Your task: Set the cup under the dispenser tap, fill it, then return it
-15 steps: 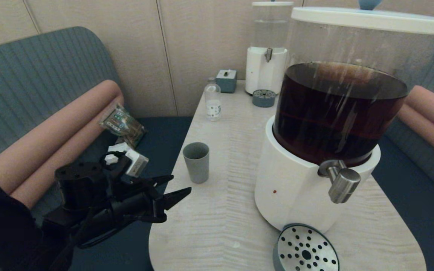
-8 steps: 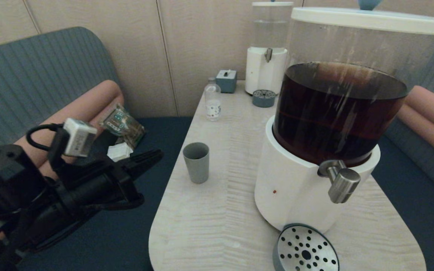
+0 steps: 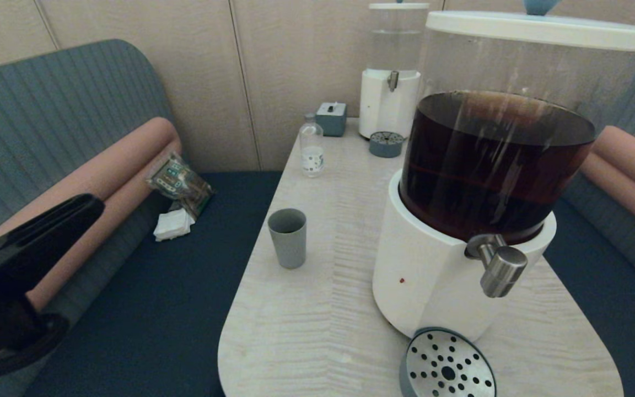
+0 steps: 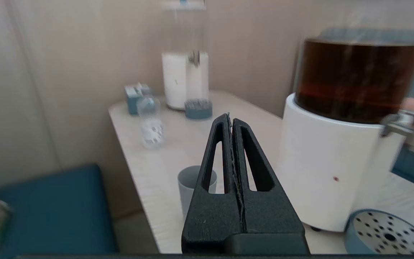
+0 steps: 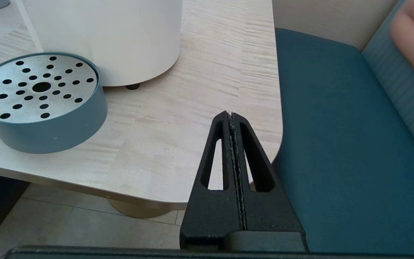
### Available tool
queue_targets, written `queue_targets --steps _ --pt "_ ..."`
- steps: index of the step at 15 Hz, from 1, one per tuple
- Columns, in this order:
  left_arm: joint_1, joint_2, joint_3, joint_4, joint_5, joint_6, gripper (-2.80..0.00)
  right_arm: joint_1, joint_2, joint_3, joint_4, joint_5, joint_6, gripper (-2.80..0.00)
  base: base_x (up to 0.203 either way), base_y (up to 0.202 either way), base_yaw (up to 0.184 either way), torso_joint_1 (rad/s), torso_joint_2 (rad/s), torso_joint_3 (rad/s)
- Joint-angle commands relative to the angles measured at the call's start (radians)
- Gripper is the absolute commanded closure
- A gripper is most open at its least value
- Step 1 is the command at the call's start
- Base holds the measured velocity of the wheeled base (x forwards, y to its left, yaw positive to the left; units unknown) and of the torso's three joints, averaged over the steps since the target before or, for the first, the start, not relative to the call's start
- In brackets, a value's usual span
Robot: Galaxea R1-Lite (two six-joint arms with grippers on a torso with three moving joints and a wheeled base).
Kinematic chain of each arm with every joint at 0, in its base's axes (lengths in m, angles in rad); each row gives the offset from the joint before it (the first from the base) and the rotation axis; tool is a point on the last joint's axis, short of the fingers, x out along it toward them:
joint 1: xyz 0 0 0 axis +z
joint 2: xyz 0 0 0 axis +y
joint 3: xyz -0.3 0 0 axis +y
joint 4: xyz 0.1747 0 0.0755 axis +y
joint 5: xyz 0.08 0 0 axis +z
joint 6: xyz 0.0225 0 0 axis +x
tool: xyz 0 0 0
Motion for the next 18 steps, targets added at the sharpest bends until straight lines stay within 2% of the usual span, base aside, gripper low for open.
queue_targets --steps 1,3,8,12,16,17,18 --pt "0.038 -0.200 0.077 -0.005 -0.014 -0.003 0.00 0.000 -0.003 0.009 0.000 0.001 -0.001 0.00 0.000 0.000 0.000 0.000 0.00 0.000" --pt "0.074 -0.357 0.124 -0.002 -0.027 -0.006 0.00 0.000 -0.003 0.009 -0.001 0.001 -0.001 0.00 0.000 0.000 0.000 0.000 0.00 0.000" --pt "0.139 -0.696 0.103 0.083 -0.022 -0.064 0.00 0.000 -0.003 0.009 0.000 0.001 -0.001 0.00 0.000 0.000 0.000 0.000 0.00 0.000" --pt "0.162 -0.859 0.139 0.175 -0.016 -0.077 0.00 0.000 -0.003 0.009 -0.001 0.001 -0.001 0.00 0.000 0.000 0.000 0.000 0.00 0.000" --pt "0.179 -0.999 0.158 0.311 -0.022 -0.064 0.00 0.000 -0.003 0.009 0.001 0.001 -0.001 0.00 0.000 0.000 0.000 0.000 0.00 0.000" --pt "0.179 -1.024 0.159 0.392 -0.020 -0.036 0.00 0.000 -0.002 0.009 -0.001 0.001 -0.001 0.00 0.000 0.000 0.000 0.000 0.00 0.000" --pt "0.180 -1.026 0.159 0.412 -0.017 0.000 0.00 0.000 -0.003 0.009 -0.001 0.001 -0.001 0.00 0.000 0.000 0.000 0.000 0.00 0.000"
